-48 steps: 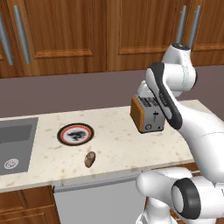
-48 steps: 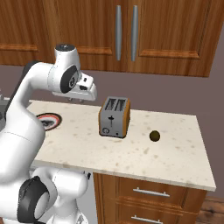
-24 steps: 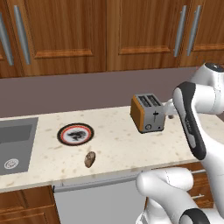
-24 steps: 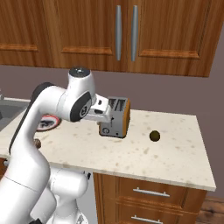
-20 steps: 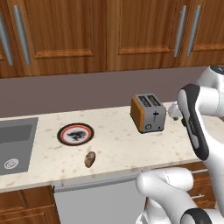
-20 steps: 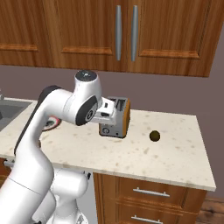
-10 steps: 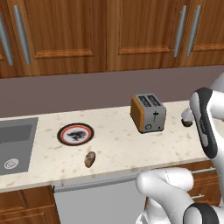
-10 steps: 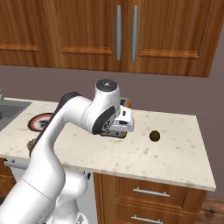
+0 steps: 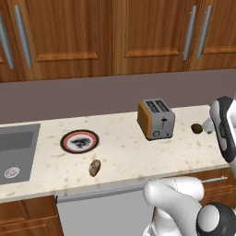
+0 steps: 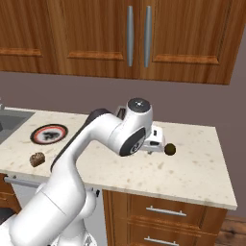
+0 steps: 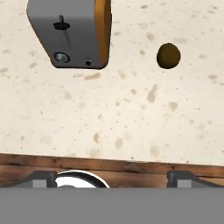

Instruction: Pick the avocado and bread from the counter and place them on the plate. Then pick the jam from the cabinet and place it next to the plate. Lastly close the cabinet door.

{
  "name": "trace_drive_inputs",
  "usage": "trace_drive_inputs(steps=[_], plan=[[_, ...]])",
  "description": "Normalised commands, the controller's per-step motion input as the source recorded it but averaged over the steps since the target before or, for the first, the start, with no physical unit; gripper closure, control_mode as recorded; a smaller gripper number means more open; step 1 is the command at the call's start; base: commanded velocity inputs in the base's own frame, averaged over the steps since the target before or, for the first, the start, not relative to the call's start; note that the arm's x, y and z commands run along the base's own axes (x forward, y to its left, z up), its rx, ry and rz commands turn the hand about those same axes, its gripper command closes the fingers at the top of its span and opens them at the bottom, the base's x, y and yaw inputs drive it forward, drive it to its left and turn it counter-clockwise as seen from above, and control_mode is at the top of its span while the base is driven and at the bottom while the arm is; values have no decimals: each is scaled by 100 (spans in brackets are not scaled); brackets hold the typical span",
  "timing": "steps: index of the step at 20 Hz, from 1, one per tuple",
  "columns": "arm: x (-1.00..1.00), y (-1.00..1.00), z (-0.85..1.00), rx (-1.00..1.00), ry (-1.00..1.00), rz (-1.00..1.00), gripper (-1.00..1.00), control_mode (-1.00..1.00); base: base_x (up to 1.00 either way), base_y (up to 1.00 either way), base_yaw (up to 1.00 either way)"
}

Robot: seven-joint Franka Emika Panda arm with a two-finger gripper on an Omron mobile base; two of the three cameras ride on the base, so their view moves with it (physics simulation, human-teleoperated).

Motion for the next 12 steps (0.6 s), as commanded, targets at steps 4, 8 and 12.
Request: trace_drive_inputs(steps=[4,8,12], plan=[[33,-46,-25,0,0,0,-100,-100,0,0,0],[44,-39,-22,0,0,0,-100,-100,0,0,0],[53,-28,-23,0,0,0,-100,-100,0,0,0]])
